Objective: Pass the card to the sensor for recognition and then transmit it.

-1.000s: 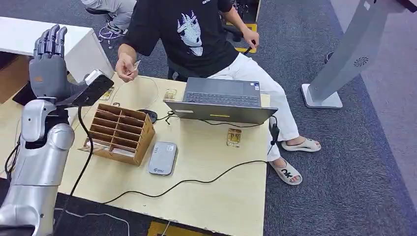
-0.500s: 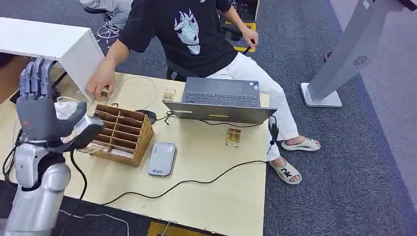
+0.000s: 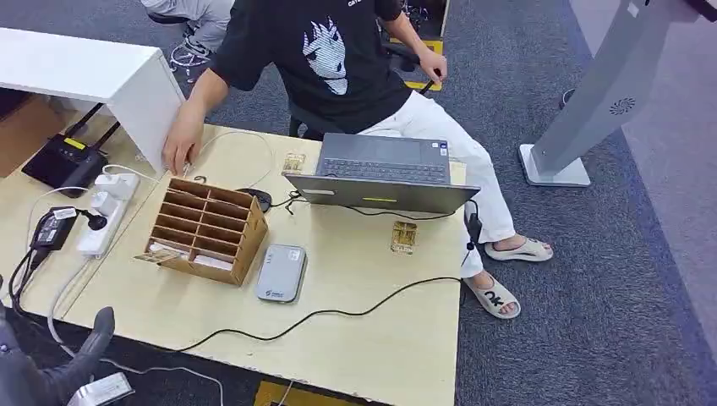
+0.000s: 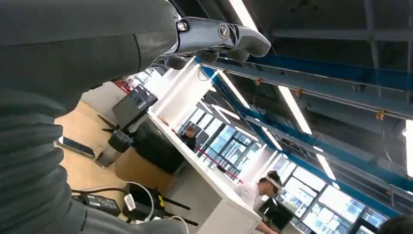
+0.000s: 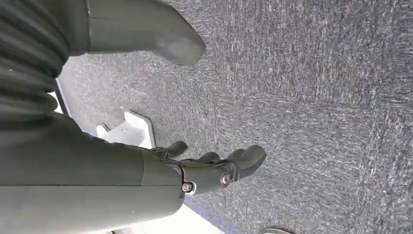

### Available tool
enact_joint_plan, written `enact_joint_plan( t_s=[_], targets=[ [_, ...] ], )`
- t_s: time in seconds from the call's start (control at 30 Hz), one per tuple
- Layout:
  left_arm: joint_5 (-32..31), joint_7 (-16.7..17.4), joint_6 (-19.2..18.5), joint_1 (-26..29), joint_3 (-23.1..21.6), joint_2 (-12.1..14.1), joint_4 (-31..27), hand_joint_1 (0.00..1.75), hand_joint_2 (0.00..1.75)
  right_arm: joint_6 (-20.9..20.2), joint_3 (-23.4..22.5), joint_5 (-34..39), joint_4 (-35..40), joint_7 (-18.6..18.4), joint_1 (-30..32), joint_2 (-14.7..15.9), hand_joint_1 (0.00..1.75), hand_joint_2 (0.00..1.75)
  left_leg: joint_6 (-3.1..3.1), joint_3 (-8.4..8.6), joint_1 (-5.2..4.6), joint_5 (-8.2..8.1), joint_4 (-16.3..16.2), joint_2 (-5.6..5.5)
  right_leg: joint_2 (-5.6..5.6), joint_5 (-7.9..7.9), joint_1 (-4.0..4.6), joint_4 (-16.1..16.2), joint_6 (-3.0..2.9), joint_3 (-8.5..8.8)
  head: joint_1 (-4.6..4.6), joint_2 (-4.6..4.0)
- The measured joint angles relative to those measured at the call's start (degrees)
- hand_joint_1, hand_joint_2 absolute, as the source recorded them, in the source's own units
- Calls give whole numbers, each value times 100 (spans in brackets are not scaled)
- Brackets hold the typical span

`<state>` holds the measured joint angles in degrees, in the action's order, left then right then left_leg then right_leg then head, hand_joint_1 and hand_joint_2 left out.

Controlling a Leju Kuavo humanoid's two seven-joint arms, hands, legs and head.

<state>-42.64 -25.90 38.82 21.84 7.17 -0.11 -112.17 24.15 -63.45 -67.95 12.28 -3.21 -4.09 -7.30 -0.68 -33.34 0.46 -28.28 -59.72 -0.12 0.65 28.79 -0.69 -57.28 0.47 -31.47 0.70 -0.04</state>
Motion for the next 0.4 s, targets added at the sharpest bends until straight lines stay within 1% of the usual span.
enact_joint_plan(
  t_s=[0.3, 0.33, 0.4],
  targets=[
    [34, -15, -32, 138, 136, -179, -164, 0, 175, 2, -26, 0, 0, 2, -7, -4, 0, 175, 0, 2, 0, 3, 0, -3, -1, -5, 0, -2, 1, 5, 2, 2],
    [149, -66, -70, 157, 166, -226, -173, 0, 175, 18, -26, 7, 0, 7, -7, -7, 0, 175, 0, 1, 0, 3, 0, -3, -2, -5, 0, -2, 1, 6, 0, 0],
    [591, -271, -236, 214, 364, -438, -228, 0, 175, 46, -28, 22, 0, 24, -9, -13, 0, 175, 0, 1, 0, 3, 0, -2, 0, -5, 0, -2, 2, 5, 0, 0]
  ],
)
